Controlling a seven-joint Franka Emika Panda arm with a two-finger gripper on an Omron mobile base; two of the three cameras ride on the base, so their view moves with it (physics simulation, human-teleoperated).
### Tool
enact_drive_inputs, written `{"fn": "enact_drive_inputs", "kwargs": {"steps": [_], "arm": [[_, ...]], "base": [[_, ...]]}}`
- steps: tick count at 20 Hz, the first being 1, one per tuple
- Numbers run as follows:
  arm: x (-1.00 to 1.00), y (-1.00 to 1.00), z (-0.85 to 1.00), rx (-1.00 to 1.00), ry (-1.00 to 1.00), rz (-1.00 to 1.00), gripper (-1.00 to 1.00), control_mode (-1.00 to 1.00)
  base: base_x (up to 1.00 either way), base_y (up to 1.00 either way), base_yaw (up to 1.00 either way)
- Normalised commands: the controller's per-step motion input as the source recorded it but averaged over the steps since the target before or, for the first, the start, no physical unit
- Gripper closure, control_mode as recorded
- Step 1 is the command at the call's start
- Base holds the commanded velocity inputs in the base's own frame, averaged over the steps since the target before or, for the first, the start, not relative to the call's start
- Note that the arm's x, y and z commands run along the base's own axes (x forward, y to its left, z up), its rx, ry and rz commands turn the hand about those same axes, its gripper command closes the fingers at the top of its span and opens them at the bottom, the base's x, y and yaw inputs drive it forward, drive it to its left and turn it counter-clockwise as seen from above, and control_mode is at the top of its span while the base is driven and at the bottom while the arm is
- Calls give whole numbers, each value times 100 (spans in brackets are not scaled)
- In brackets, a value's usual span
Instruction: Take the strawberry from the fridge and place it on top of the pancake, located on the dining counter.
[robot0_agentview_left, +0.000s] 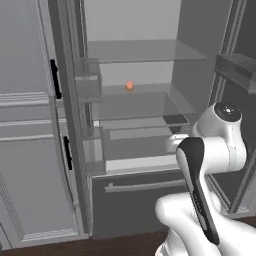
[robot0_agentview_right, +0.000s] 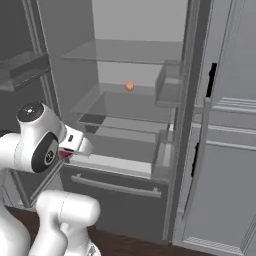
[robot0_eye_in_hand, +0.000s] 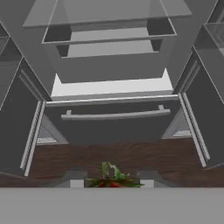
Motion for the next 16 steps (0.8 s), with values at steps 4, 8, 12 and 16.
{"fn": "enact_drive_inputs", "kwargs": {"steps": [4,8,12,16], "arm": [[0,0,0,0,0,0,100,100],[0,0,0,0,0,0,100,100],[0,0,0,0,0,0,100,100],[0,0,0,0,0,0,100,100]], "base": [[-88,-2,40],[-100,0,46],[-100,5,56],[-74,16,75]]}}
